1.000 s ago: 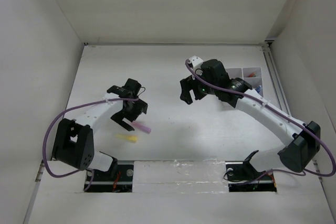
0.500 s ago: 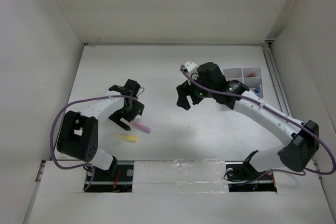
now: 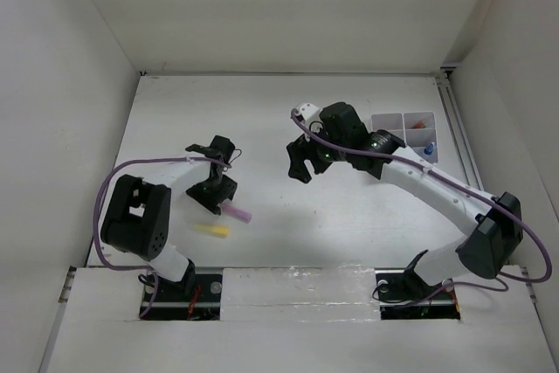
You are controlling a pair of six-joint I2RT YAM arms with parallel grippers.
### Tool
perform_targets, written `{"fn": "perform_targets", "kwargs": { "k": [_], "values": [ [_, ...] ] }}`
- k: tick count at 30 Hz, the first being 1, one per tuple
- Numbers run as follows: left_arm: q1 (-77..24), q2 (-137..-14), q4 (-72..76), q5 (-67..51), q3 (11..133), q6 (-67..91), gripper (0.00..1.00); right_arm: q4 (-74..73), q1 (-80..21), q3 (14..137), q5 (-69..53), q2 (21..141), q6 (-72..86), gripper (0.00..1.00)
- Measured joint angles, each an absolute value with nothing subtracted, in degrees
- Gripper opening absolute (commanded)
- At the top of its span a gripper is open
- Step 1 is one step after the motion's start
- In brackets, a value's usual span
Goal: Sort the stationery into containers
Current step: Pick up the stationery from the center of the board.
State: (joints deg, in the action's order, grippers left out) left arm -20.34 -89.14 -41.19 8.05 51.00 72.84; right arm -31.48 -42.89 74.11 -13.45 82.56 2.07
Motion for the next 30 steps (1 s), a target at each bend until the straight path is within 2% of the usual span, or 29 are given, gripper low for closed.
{"fn": "perform_targets", "kwargs": {
  "k": [1,2,5,9,10,11,21,30],
  "values": [
    [-20.34,-89.25,-40.97,8.08,50.98,72.64,0.49,-31.53,-42.89,74.39,-13.52,82.74,1.96,0.82],
    [-20.34,-89.43,-40.62,8.05,50.87,72.55,0.40,-31.53,-42.89,74.83,-13.54,83.02,1.91,0.82],
    [-19.77,-89.73,-39.16,7.31,50.15,72.20,0.26,-31.53,-42.89,75.57,-13.54,83.57,1.85,0.82],
    [-18.76,-89.71,-38.33,5.58,49.82,71.79,0.17,-31.75,-42.89,76.51,-13.54,83.88,1.67,0.82],
    [-18.59,-89.71,-38.22,5.19,49.74,71.72,0.06,-31.88,-42.87,76.79,-13.52,83.88,1.65,0.82],
    [-18.46,-89.71,-38.09,4.99,49.65,71.61,0.00,-32.12,-42.83,77.17,-13.54,83.92,1.61,0.82],
    [-19.03,-91.59,-32.51,1.54,52.58,62.74,0.00,-31.73,-38.22,77.80,-22.26,84.18,2.59,0.82],
    [-22.02,-90.30,-24.21,-2.37,63.64,51.77,0.00,-25.93,-36.73,76.88,-28.84,87.99,7.88,0.82]
  ]
}}
